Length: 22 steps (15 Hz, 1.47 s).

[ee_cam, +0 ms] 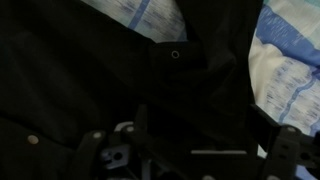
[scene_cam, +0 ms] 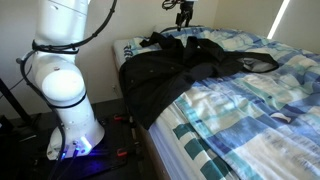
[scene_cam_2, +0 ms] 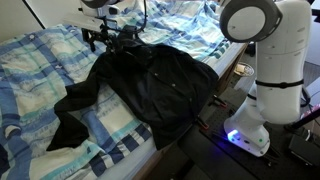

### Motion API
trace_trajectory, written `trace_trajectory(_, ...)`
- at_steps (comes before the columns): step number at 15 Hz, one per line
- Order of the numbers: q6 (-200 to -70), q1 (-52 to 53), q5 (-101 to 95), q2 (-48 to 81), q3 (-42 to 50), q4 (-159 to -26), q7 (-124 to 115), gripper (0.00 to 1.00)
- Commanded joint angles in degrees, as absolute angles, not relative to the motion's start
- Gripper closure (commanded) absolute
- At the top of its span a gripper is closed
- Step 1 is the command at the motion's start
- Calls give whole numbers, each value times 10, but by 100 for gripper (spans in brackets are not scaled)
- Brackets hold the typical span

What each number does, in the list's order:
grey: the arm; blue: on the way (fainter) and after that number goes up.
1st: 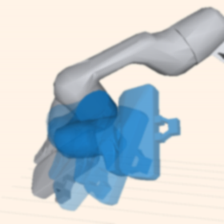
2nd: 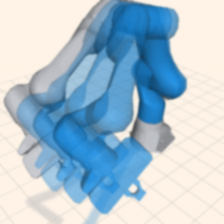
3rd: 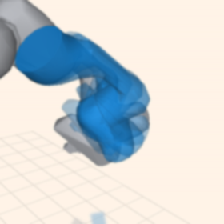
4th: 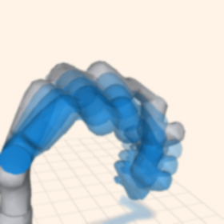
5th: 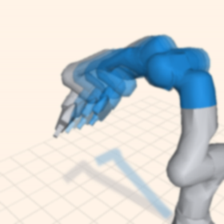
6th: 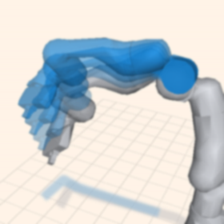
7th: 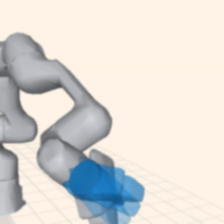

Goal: Fold the coat

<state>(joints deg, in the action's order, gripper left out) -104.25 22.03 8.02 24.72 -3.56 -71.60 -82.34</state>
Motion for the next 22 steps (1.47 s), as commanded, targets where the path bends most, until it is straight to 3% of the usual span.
trace_trajectory(1,-1055,217,80,152,-31,-835,-830,0)
trace_trajectory(13,-1063,155,95,17,-70,-1020,-831,0)
trace_trajectory(22,-1050,132,83,30,-72,-1014,-824,0)
